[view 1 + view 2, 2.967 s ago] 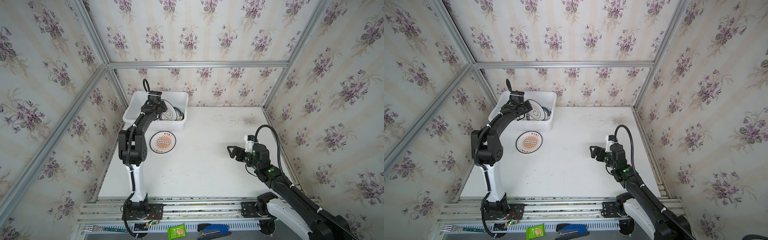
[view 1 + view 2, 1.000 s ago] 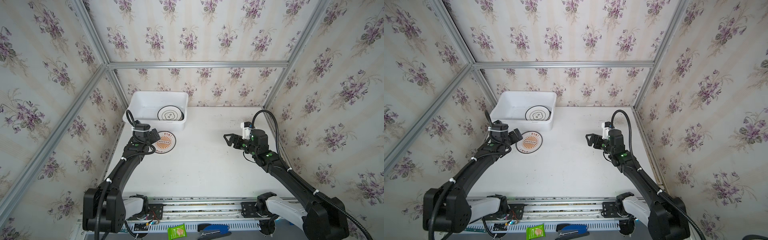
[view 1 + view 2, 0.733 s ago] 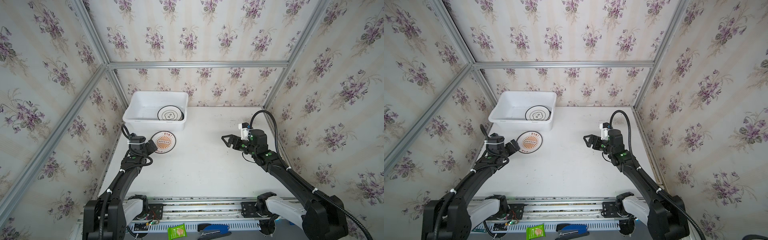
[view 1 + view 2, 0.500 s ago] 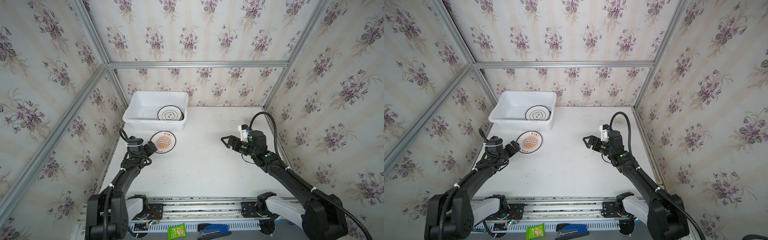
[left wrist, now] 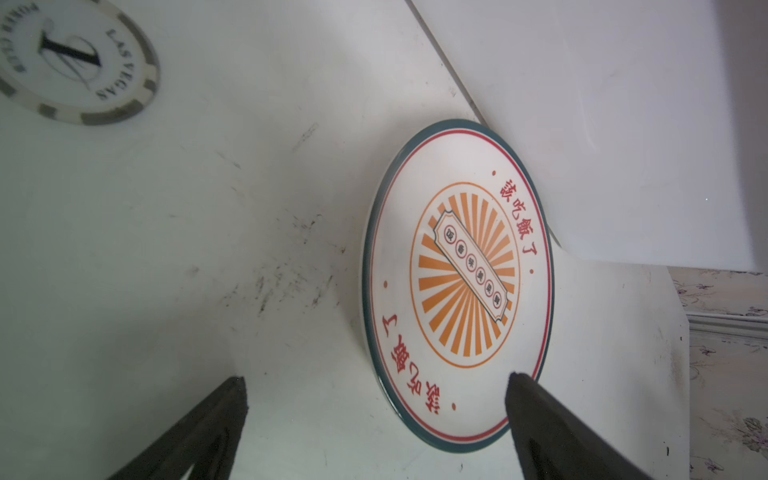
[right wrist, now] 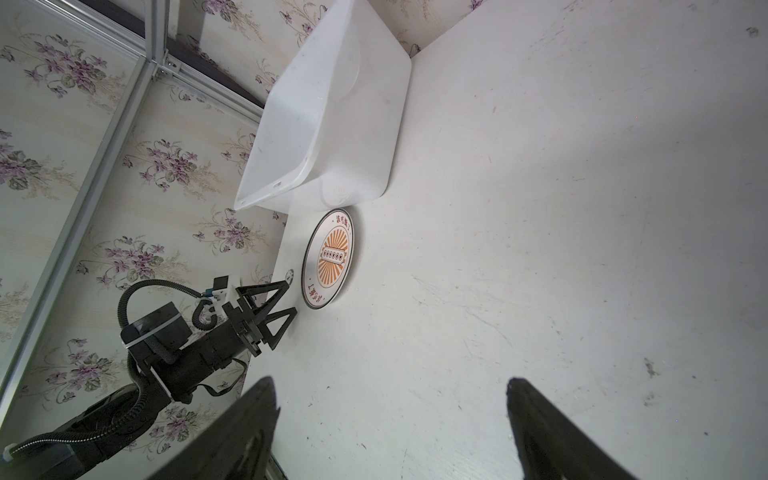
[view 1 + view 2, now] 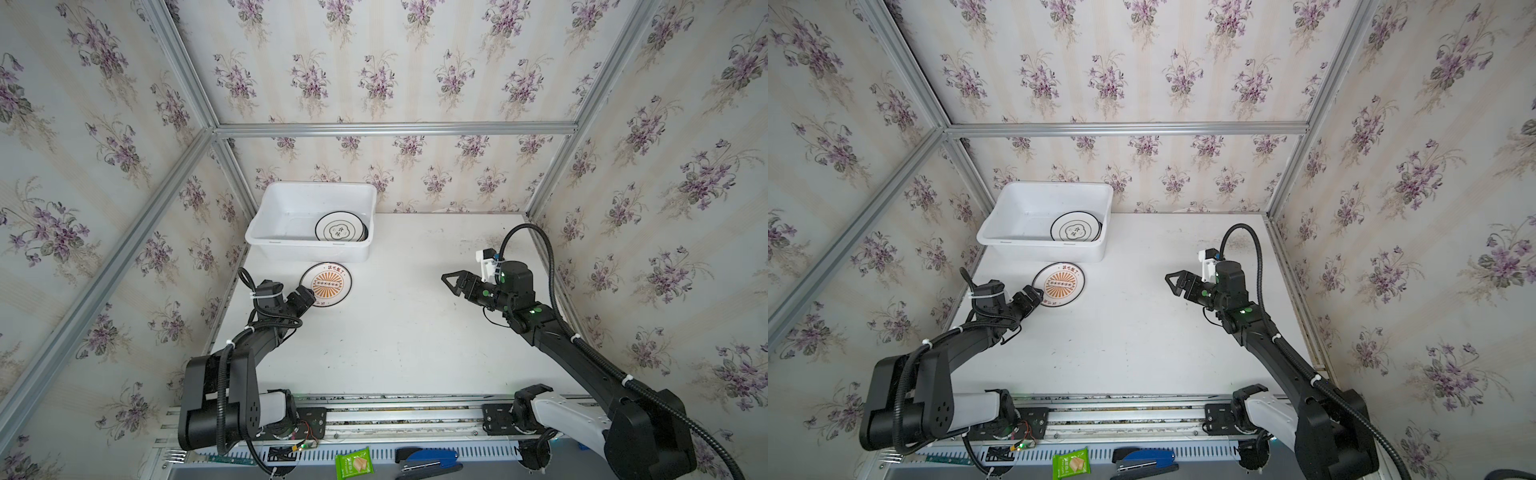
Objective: Place the plates into the plastic bin on the countertop
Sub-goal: 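Close the left gripper on the sunburst plate rim and tilt it up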
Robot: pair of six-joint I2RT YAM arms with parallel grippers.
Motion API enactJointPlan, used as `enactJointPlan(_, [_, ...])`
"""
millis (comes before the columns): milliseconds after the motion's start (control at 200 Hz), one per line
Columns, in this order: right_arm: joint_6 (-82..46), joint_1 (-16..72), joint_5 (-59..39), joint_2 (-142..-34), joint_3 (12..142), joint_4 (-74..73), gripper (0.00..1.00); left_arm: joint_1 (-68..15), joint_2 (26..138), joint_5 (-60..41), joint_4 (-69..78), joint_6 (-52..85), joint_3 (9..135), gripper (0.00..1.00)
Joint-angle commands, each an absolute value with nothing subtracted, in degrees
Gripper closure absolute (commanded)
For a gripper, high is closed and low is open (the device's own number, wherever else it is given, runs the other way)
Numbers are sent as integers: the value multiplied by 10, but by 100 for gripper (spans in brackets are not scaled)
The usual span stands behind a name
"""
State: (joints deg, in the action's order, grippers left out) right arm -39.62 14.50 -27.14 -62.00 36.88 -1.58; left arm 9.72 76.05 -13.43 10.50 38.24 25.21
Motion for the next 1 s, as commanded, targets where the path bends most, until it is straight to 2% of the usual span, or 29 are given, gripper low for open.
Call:
enactJointPlan(0, [-398, 145, -274, -624, 373, -29, 11, 100, 770, -143, 138, 384, 248, 1])
enactJointPlan(265, [-398, 145, -266, -622, 371, -25, 11, 101, 791, -150, 171, 398, 242, 5])
enactJointPlan(665, [-397, 145, -259, -620, 371, -15, 12, 101, 875, -197, 235, 466, 260, 34])
enactJointPlan(860, [-394, 145, -254, -618, 370, -9, 12, 102, 899, -204, 252, 476, 268, 44])
enactJointPlan(994, [-392, 144, -253, -620, 370, -9, 12, 102, 908, -208, 250, 473, 279, 61])
